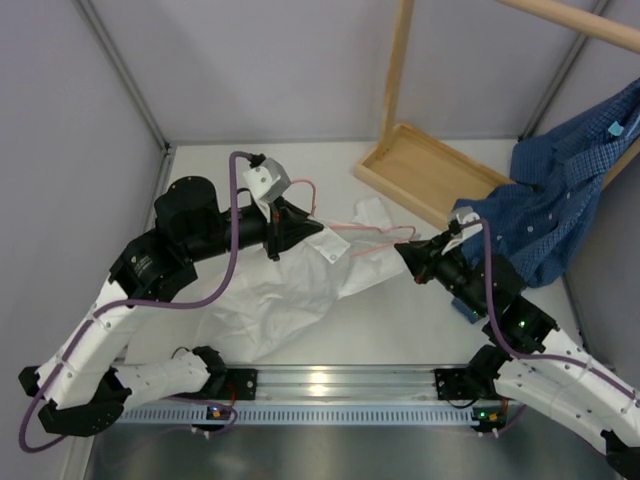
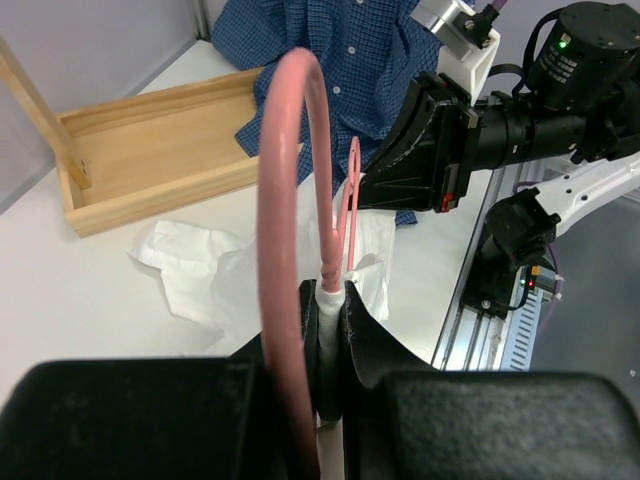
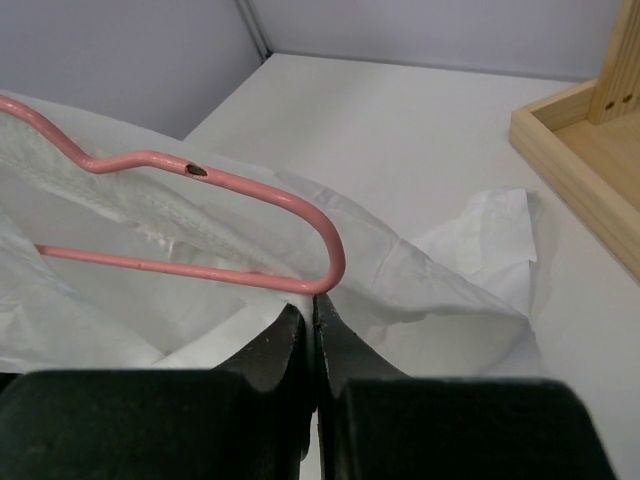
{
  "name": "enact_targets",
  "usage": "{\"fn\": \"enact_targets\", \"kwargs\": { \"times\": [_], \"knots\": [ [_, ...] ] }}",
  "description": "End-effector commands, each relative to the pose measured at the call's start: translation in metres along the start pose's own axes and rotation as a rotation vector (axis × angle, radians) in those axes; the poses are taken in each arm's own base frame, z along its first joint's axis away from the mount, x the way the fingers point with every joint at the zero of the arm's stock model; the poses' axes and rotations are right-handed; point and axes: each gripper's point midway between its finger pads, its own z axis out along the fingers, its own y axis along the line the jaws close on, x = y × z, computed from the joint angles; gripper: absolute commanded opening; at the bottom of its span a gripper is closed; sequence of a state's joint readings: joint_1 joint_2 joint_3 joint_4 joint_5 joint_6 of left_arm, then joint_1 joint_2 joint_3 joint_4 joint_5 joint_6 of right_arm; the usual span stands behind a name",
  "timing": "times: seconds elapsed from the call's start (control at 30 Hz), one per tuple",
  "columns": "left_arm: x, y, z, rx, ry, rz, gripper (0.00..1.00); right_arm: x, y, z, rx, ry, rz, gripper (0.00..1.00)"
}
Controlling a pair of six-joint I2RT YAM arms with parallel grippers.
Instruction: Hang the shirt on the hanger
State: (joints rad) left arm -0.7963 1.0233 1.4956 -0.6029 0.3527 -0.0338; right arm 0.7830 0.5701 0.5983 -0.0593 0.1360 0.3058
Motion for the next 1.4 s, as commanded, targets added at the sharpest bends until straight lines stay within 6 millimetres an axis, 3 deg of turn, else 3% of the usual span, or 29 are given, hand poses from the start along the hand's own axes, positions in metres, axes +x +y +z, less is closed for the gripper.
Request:
{"fn": "enact_targets", "kwargs": {
  "times": [0.0, 0.1, 0.13, 0.23, 0.27, 0.3, 0.37, 0.57, 0.67, 0.77, 0.83, 1.03, 1.1, 1.13, 1.2, 1.23, 1.37],
  "knots": [
    [-0.015, 0.006, -0.024, -0.08, -0.043, 0.031, 0.0, -0.001, -0.025, -0.004, 0.107, 0.04, -0.094, 0.0],
    [-0.02, 0.011, -0.024, -0.113, -0.056, 0.005, 0.0, 0.012, 0.001, -0.002, -0.048, 0.067, -0.075, 0.06],
    [-0.021, 0.01, -0.023, -0.11, -0.058, -0.005, 0.0, 0.022, 0.025, -0.004, -0.185, 0.1, -0.042, 0.06],
    [-0.024, 0.008, -0.014, -0.09, -0.056, -0.047, 0.0, 0.035, 0.07, -0.006, -0.454, 0.101, 0.052, 0.04],
    [-0.023, 0.009, -0.012, -0.093, -0.056, -0.067, 0.0, 0.048, 0.073, -0.005, -0.486, 0.118, 0.075, 0.01],
    [-0.024, 0.01, -0.009, -0.097, -0.058, -0.076, 0.0, 0.04, 0.079, -0.004, -0.518, 0.078, 0.088, 0.01],
    [-0.022, 0.013, -0.003, -0.102, -0.052, -0.091, 0.0, 0.053, 0.073, 0.002, -0.492, 0.104, 0.113, 0.06],
    [-0.018, 0.019, -0.003, -0.132, -0.043, -0.084, 0.0, 0.069, 0.056, 0.011, -0.401, 0.124, 0.113, 0.2],
    [-0.02, 0.02, -0.004, -0.142, -0.05, -0.084, 0.0, 0.075, 0.051, 0.01, -0.384, 0.128, 0.109, 0.19],
    [-0.02, 0.018, -0.004, -0.131, -0.051, -0.083, 0.0, 0.074, 0.047, 0.009, -0.359, 0.115, 0.116, 0.1],
    [-0.019, 0.018, -0.004, -0.127, -0.048, -0.083, 0.0, 0.069, 0.04, 0.011, -0.32, 0.093, 0.11, 0.0],
    [-0.012, 0.022, -0.01, -0.156, -0.042, -0.056, 0.0, 0.057, 0.01, 0.015, -0.133, 0.09, 0.084, 0.0],
    [-0.009, 0.014, -0.012, -0.113, -0.039, -0.038, 0.0, 0.06, 0.006, 0.015, -0.123, 0.136, 0.059, 0.0],
    [-0.008, 0.008, -0.017, -0.083, -0.042, -0.017, 0.0, 0.047, 0.01, 0.016, -0.136, 0.134, 0.049, 0.0],
    [-0.004, -0.003, -0.024, -0.035, -0.045, -0.002, 0.0, 0.053, -0.003, 0.016, -0.063, 0.206, 0.027, 0.0],
    [-0.003, -0.005, -0.027, -0.027, -0.049, 0.003, 0.0, 0.037, -0.004, 0.017, -0.045, 0.187, 0.02, 0.0],
    [0.006, -0.006, -0.039, -0.045, -0.034, 0.022, 0.0, 0.02, -0.019, 0.019, 0.044, 0.229, 0.01, 0.0]
  ]
}}
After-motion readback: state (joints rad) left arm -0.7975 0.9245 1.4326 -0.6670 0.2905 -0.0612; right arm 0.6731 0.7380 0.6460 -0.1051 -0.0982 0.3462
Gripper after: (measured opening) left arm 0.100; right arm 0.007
